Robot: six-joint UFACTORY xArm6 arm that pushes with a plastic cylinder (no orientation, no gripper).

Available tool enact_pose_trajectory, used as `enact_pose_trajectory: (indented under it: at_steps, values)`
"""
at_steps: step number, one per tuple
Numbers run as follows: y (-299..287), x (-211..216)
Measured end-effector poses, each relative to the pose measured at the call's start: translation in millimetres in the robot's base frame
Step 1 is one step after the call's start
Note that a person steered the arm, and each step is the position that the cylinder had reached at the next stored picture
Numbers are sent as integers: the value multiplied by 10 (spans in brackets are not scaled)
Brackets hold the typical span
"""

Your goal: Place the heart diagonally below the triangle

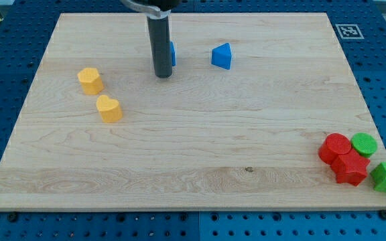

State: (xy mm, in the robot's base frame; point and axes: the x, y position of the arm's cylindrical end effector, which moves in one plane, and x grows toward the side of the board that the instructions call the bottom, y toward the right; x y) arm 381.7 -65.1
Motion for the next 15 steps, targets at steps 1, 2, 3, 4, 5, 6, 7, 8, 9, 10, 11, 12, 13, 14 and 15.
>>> enact_pose_trajectory:
  at_steps: [1,2,3,4,5,6,7,8,9,10,11,12,13,14,15]
  values:
    - [-407,-9]
    - [-821,-169]
    - [-1449,-257]
    - [-1857,73]
    - [-1838,278]
    - [-1647,219]
    - [-1384,213]
    - [-1171,213]
    - [-1344,213]
    - [-1867,242]
    - [-1959,574]
    - [-1697,741]
    - [-1125,781]
    - [-651,981]
    - [-138,1037]
